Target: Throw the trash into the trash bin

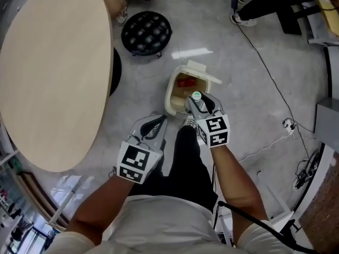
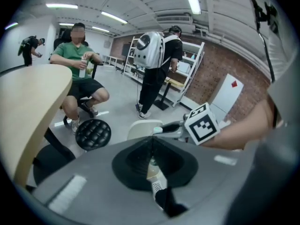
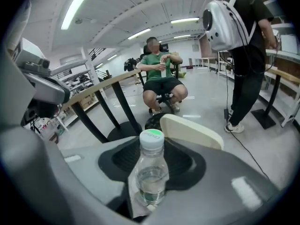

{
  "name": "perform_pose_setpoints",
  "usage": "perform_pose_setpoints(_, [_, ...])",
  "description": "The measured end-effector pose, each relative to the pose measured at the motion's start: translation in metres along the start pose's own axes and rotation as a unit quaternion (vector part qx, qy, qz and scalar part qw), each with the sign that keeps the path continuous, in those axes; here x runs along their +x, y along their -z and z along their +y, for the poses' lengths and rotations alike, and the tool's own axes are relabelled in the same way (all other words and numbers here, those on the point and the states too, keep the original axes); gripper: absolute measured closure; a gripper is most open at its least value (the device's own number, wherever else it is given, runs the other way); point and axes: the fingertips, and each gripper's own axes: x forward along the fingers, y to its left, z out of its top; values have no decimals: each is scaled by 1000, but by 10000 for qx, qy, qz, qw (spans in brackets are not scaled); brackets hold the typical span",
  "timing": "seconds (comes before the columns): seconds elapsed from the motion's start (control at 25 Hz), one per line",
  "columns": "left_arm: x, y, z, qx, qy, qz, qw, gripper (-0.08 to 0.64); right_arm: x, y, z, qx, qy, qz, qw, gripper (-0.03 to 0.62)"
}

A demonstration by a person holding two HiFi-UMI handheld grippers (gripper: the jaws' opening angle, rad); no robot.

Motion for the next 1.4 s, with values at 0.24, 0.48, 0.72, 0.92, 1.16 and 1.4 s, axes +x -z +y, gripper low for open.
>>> perform_pose_setpoints(0.24, [33, 7, 4, -50, -123, 21, 9999, 552, 47, 46, -27, 221, 48, 203, 9995, 436])
perform_pose_setpoints(0.48, [44, 29, 16, -185, -275, 187, 9993, 552, 91, 98, -40, -22, -63, 647, 9979, 436])
perform_pose_setpoints(0.72, [67, 61, 33, -324, -466, 426, 9975, 554, 126, 123, -46, 134, -133, 1028, 9945, 435])
perform_pose_setpoints(0.92, [82, 79, 35, -430, -454, 562, 9965, 554, 149, 144, -44, 177, -213, 1346, 9905, 434])
perform_pose_setpoints(1.16, [91, 84, 33, -455, -375, 584, 9966, 554, 167, 158, -47, 80, -239, 1565, 9874, 434])
perform_pose_setpoints(1.4, [97, 91, 31, -463, -325, 647, 9963, 552, 178, 167, -46, 256, -359, 1742, 9837, 394])
